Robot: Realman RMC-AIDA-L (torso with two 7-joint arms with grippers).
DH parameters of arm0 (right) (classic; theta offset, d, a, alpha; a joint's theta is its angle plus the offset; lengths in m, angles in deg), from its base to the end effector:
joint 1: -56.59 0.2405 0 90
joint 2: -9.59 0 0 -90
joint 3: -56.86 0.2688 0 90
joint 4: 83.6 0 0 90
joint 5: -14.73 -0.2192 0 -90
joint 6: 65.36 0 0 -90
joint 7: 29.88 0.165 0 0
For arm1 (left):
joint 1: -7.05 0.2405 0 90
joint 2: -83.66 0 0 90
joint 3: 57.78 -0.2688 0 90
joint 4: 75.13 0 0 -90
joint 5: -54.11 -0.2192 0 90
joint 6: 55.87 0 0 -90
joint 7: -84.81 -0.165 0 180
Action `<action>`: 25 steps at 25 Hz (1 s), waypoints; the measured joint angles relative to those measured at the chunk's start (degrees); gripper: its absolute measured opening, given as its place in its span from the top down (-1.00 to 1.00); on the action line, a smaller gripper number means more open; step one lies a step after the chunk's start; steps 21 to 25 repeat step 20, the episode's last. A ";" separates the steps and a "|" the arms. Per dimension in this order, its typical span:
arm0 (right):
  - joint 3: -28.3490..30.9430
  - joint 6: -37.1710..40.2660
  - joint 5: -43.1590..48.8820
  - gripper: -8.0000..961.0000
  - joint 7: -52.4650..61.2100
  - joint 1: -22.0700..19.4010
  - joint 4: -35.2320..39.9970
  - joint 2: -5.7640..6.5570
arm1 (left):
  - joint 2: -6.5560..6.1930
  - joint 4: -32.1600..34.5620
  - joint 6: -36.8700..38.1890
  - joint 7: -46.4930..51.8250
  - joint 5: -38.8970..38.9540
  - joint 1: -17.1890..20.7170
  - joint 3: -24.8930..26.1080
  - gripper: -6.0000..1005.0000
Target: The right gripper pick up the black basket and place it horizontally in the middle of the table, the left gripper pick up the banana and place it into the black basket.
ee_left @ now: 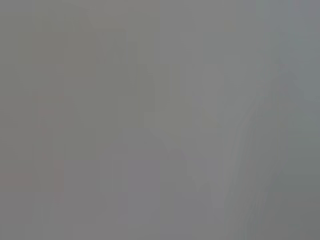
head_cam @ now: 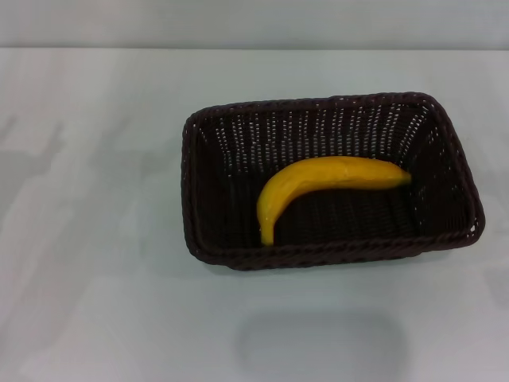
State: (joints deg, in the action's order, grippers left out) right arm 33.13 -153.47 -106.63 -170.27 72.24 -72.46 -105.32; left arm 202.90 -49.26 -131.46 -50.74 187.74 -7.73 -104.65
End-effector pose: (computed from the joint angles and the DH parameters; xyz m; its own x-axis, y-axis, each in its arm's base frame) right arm 0.3885 0.2961 0.0960 0.5220 0.2746 -0.8075 -0.8078 -0.1448 -0.5714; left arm -0.3528 0.3355 0.0716 0.5363 -0.1925 0.8218 0.7794 -0.2608 -0.5697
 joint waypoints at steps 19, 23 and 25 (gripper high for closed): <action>0.02 4.09 0.53 -0.35 -4.06 0.03 0.00 0.10 | 0.49 -17.32 -7.17 -19.26 15.74 -8.32 -0.09 -0.73; 0.14 3.94 0.39 -0.35 -4.22 -0.07 0.01 0.11 | 0.50 -17.76 -7.51 -19.68 16.38 -8.60 -0.08 -0.73; 0.14 3.94 0.39 -0.35 -4.22 -0.07 0.01 0.11 | 0.50 -17.76 -7.51 -19.68 16.38 -8.60 -0.08 -0.73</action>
